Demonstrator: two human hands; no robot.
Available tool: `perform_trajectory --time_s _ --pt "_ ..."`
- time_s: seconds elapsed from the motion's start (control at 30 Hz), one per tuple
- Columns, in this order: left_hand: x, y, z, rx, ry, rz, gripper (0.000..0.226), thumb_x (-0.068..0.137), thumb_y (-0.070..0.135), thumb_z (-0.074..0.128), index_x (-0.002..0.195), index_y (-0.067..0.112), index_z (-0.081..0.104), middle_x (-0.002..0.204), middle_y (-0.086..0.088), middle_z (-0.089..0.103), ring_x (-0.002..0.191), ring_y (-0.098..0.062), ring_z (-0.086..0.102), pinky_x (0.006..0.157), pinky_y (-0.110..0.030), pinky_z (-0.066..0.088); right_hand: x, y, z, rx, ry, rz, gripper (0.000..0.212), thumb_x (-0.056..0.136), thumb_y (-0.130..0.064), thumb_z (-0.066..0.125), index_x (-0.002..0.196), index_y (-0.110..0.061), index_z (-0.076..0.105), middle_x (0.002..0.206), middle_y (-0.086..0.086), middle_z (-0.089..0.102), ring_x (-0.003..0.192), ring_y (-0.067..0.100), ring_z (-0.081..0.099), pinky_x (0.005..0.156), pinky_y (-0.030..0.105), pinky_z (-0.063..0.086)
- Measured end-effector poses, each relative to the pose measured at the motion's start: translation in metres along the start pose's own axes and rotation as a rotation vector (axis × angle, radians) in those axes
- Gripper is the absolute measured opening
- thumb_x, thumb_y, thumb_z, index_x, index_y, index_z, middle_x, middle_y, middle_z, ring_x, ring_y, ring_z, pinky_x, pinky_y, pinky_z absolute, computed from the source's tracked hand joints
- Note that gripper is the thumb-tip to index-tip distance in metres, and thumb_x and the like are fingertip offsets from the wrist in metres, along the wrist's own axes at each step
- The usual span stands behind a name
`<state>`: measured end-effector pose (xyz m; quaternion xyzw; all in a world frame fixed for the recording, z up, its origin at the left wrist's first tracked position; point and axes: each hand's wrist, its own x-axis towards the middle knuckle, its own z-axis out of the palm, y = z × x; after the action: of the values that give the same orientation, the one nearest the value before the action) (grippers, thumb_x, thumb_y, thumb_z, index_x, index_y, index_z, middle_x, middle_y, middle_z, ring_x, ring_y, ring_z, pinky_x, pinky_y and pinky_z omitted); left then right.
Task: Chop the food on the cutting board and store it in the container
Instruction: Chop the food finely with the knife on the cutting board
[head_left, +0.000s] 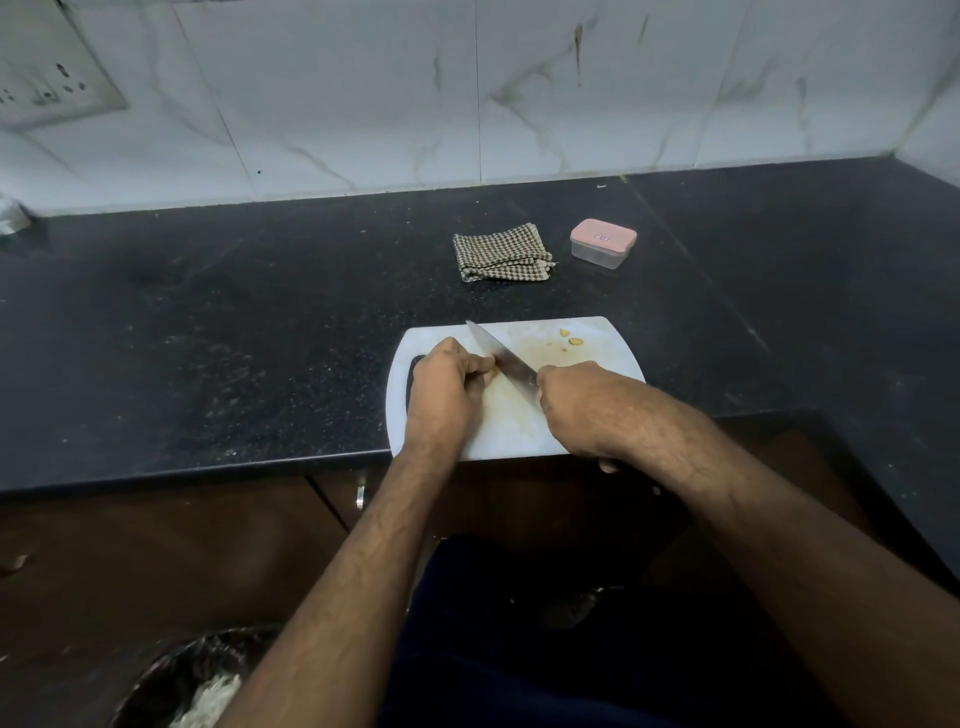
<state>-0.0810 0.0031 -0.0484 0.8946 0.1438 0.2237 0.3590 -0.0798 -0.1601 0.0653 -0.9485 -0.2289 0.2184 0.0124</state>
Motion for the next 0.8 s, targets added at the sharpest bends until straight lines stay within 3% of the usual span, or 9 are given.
perform_trajectory --time_s 0.1,0.23,0.33,0.47,0.6,0.8 --pt "0.001 0.000 -0.002 -0.012 -0.011 -0.008 0.016 0.093 0.012 0.074 0.107 0.013 0.080 0.091 0.013 0.061 0.091 -0.006 0.062 0.085 -0.007 0.044 0.003 -0.002 0.006 -0.001 -0.025 0.010 0.032 0.099 -0.003 0.043 0.129 -0.010 0.042 0.091 0.010 0.048 0.051 0.021 0.056 0.030 0.020 0.034" --pt "0.000 0.002 -0.003 -0.020 -0.013 -0.022 0.017 0.093 0.014 0.073 0.109 0.015 0.080 0.095 0.010 0.063 0.089 -0.003 0.059 0.091 -0.015 0.048 0.009 -0.003 0.021 -0.015 0.027 0.001 0.031 0.101 -0.009 0.043 0.132 -0.014 0.040 0.086 0.005 0.043 0.063 0.018 0.051 0.042 0.028 0.038" --pt "-0.002 0.002 -0.006 -0.016 -0.016 -0.016 0.020 0.095 0.018 0.072 0.114 0.019 0.079 0.098 0.009 0.064 0.089 -0.002 0.056 0.087 -0.009 0.043 0.012 0.005 0.025 0.024 0.070 0.006 0.025 0.105 -0.016 0.038 0.129 -0.016 0.044 0.084 0.002 0.042 0.064 0.015 0.046 0.048 0.028 0.034" --pt "0.000 0.003 -0.011 0.010 -0.020 -0.019 0.023 0.097 0.022 0.070 0.119 0.020 0.077 0.106 0.007 0.067 0.098 -0.006 0.058 0.093 -0.018 0.044 0.010 0.018 0.021 0.082 0.180 0.011 0.023 0.106 -0.025 0.036 0.117 -0.019 0.056 0.087 -0.001 0.049 0.078 0.018 0.054 0.062 0.033 0.048" --pt "0.004 0.002 -0.011 0.007 -0.039 -0.050 0.021 0.096 0.025 0.071 0.115 0.017 0.077 0.111 0.005 0.072 0.103 -0.010 0.064 0.099 -0.028 0.051 -0.001 0.024 0.026 0.051 0.346 0.020 0.023 0.105 -0.023 0.037 0.110 -0.022 0.060 0.084 -0.003 0.056 0.081 0.019 0.057 0.064 0.034 0.043" --pt "0.002 0.011 -0.012 0.149 -0.060 -0.019 0.018 0.095 0.025 0.070 0.112 0.020 0.075 0.106 0.007 0.066 0.099 -0.013 0.061 0.095 -0.035 0.053 -0.016 0.030 0.039 0.097 0.426 0.053 0.026 0.106 -0.034 0.042 0.124 -0.022 0.057 0.090 -0.001 0.055 0.078 0.021 0.050 0.069 0.034 0.041"
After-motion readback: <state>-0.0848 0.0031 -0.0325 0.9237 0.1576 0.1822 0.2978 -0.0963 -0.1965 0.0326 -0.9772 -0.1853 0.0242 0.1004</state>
